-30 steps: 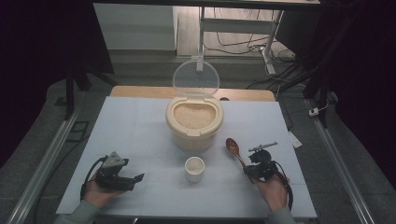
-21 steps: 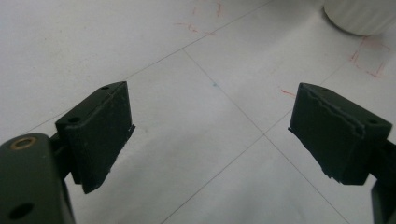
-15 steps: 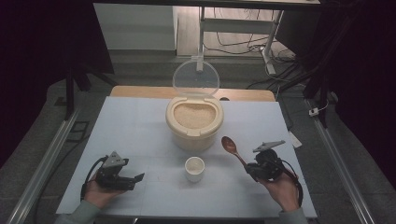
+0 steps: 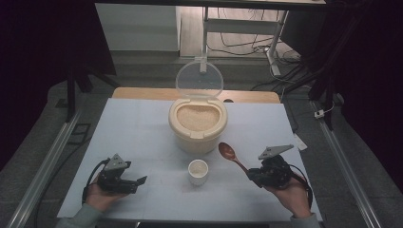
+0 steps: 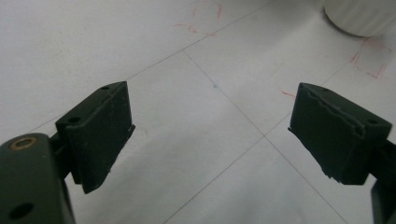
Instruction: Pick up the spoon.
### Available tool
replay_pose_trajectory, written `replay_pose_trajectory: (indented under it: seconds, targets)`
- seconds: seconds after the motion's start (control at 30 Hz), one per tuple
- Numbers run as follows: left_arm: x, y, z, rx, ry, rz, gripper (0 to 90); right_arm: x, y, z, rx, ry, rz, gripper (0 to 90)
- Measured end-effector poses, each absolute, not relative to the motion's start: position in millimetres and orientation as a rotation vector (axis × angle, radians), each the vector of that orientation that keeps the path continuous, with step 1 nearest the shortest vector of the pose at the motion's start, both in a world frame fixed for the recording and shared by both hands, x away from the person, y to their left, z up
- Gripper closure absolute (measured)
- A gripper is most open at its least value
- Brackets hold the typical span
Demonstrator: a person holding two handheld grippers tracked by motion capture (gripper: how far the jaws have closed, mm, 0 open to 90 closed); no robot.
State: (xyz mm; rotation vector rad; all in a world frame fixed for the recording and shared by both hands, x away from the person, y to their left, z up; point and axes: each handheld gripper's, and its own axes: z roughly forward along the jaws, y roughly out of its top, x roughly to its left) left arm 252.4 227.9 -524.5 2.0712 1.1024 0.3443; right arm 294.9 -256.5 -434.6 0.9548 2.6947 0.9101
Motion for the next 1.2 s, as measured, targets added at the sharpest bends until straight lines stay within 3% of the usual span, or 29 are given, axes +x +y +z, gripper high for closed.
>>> replay_pose_trajectory:
  seconds: [0.3, 1.2]
  targets:
    - [252.8, 227.7, -524.7, 2.071, 1.102, 0.345, 13.0, 292.5, -248.3, -431.8, 0.834, 2.743, 0.938, 78.3]
    - [253.1, 226.8, -524.4, 2.075, 1.091, 0.355, 13.1, 312.1, -169.0, -431.4, 0.418, 2.904, 0.933, 78.2]
